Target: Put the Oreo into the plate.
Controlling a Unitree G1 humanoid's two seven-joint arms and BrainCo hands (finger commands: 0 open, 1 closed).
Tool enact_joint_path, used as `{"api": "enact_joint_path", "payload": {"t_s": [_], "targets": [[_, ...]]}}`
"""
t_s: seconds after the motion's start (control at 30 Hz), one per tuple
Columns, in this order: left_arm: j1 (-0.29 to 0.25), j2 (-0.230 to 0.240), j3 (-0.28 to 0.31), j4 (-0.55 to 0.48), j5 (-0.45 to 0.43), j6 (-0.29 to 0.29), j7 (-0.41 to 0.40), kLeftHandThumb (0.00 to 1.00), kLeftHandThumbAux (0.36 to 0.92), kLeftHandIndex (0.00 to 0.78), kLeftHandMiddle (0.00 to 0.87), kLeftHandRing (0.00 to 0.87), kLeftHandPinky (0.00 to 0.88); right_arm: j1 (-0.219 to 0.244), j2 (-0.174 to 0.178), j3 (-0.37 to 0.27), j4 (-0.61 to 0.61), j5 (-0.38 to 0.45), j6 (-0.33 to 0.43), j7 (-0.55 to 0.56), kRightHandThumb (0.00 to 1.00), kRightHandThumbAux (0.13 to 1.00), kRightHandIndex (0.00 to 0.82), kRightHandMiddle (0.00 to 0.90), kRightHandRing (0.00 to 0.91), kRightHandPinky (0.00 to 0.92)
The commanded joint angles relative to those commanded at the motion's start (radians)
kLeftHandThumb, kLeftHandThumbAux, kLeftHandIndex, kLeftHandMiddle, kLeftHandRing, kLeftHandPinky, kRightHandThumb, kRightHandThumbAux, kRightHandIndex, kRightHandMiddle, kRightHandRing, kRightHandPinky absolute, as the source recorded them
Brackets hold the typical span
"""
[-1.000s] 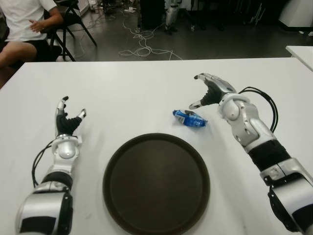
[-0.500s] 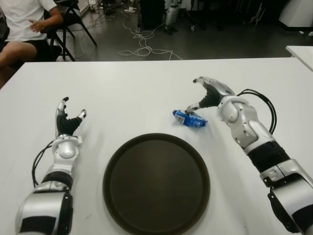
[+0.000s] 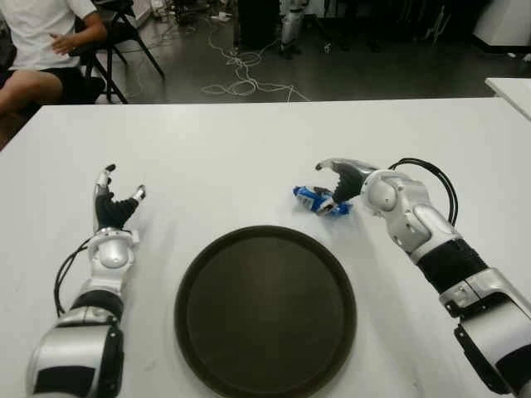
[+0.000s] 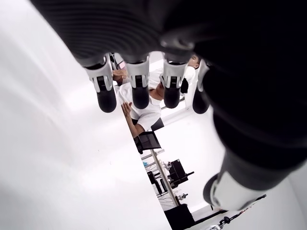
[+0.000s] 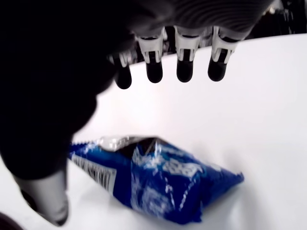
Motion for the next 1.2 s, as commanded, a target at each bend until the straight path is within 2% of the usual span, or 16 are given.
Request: {"api": "enact_joint_path", "payload": {"t_s": [0.53,0.7,1.2], "targets": [[0.001,0.004,-0.004,0.002,0.006,-0.011,-0.001,0.000,0.774,0.042,0.047,0.031,0.010,-0.027,0.013,0.012,0.060,0.013,-0.031,0.016,0.000,0.798,0.037,0.084,0.056,0.000],[0.002,0.003,-0.002,0.003,0.003,-0.010,-0.002,0.000,0.780,0.037,0.045,0.027,0.012,-0.048,0.028,0.014,0.131,0.019,-0.065,-0.002,0.000,0.805,0.039,0.085,0.055,0.000],[0.003,0.002,0.002,0.004,-0.001,-0.020,-0.006,0.000,0.756,0.043,0.049,0.031,0.015,-0.079,0.049,0.018,0.220,0.012,-0.095,-0.012,0.000,0.817,0.045,0.092,0.063,0.002]]}}
